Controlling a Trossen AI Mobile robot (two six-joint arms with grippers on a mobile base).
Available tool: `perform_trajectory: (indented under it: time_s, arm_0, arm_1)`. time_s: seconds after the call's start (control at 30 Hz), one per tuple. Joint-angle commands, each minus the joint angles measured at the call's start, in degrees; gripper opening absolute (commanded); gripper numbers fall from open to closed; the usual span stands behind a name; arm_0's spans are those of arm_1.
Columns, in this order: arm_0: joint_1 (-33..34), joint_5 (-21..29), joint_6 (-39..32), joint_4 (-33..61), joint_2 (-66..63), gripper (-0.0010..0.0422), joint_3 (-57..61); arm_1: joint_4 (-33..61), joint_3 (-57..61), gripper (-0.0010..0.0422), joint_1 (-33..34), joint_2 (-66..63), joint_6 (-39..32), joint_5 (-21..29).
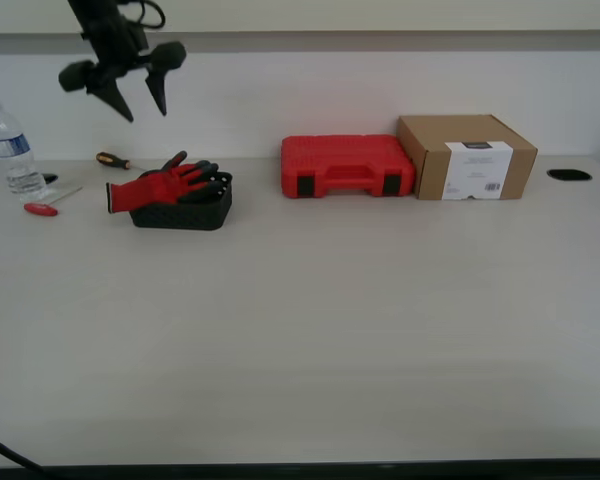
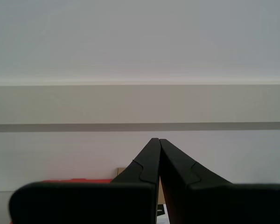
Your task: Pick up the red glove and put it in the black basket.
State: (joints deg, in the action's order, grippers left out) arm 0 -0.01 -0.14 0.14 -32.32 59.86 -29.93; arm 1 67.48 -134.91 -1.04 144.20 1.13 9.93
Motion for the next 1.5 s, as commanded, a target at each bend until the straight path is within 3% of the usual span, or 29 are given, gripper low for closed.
perform_trajectory:
  time_s: [0.03, 0.2, 0.33, 0.43, 0.77, 0.8, 0.97, 1.07, 1.1, 1.23, 1.33, 1.4, 1.5]
  arm_0:
    - [0.0, 0.02, -0.13, 0.11, -0.02, 0.0, -0.07]
    - [0.0, 0.02, -0.15, 1.03, -0.02, 0.0, -0.07]
    - [0.02, 0.02, -0.15, 1.75, -0.09, 0.0, -0.07]
    - [0.02, 0.02, -0.17, 1.64, -0.31, 0.0, 0.07]
    - [-0.04, 0.0, -0.15, 2.97, -0.35, 0.0, 0.37]
    - [-0.04, 0.0, -0.15, 2.97, -0.35, 0.0, 0.37]
    - [-0.04, 0.0, -0.15, 3.04, -0.35, 0.0, 0.37]
    - [-0.04, 0.0, -0.15, 3.04, -0.35, 0.0, 0.37]
    - [-0.04, 0.0, -0.15, 3.04, -0.35, 0.0, 0.37]
    - [-0.02, 0.0, -0.15, 3.04, -0.35, 0.0, 0.37]
    - [-0.04, 0.0, -0.15, 3.04, -0.35, 0.0, 0.37]
    - [-0.04, 0.0, -0.15, 3.04, -0.35, 0.0, 0.37]
    - [-0.04, 0.0, -0.15, 3.04, -0.35, 0.0, 0.37]
  arm_1:
    - [0.11, -0.07, 0.0187, 0.04, -5.49, 0.0, -0.02]
    - [1.53, 0.0, 0.001, 0.46, -18.71, 0.35, 2.29]
    - [3.45, 0.02, 0.0011, 1.01, -27.52, 0.92, 3.85]
    - [3.26, -0.02, 0.0071, 1.57, -36.41, 2.08, 3.96]
    - [1.99, -0.02, 0.0404, 2.34, -53.66, 6.27, 3.76]
    - [2.1, -0.02, 0.0404, 2.34, -54.21, 5.99, 3.8]
    - [2.49, -0.09, 0.018, 2.29, -54.53, 5.99, 3.8]
    - [2.49, -0.09, 0.0015, 2.27, -54.53, 5.99, 3.8]
    - [2.49, -0.09, -0.0002, 2.25, -54.53, 6.4, 3.8]
    - [2.49, -0.09, 0.0075, 2.25, -54.53, 6.38, 3.8]
    - [2.49, -0.09, 0.0168, 2.25, -54.53, 6.38, 3.8]
    - [2.49, -0.09, 0.0252, 2.25, -54.53, 6.38, 3.8]
    - [2.49, -0.09, 0.0413, 2.27, -54.53, 6.38, 3.8]
